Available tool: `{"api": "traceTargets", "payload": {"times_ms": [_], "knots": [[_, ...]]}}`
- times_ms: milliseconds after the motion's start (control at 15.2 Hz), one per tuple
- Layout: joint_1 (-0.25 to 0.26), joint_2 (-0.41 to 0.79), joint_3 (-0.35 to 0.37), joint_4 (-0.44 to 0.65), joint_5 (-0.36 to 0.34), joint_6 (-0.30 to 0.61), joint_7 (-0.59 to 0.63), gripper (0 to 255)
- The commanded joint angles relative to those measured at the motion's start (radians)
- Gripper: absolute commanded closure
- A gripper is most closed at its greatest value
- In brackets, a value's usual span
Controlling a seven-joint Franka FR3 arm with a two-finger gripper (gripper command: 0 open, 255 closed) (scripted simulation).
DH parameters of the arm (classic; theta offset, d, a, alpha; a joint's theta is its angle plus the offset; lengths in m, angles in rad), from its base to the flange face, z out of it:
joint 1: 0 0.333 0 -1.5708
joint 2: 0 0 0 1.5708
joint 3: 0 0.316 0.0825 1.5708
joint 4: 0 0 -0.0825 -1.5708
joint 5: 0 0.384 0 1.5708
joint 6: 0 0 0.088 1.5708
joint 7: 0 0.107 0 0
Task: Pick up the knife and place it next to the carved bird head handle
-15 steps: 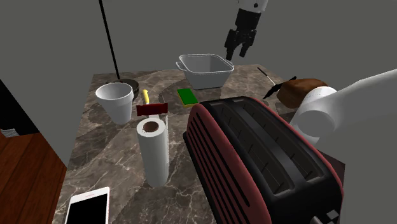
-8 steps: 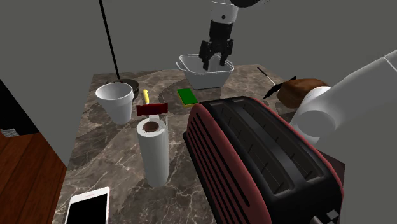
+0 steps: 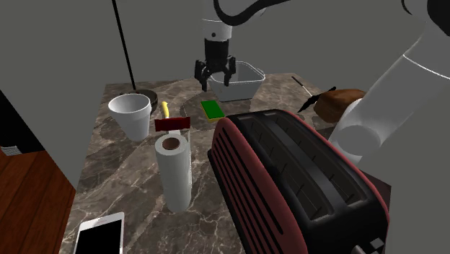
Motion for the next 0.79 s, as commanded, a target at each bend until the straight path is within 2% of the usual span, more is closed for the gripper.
{"api": "traceTargets", "payload": {"times_ms": [0,330,726], "knots": [[0.003,0.088,0.023,0.059,-0.017,0.01,0.057,0],[0.03,0.309,0.058,0.229,-0.076,0.011,0.193,0],[0.095,0.585,0.058,0.489,-0.147,-0.032,0.331,0]]}}
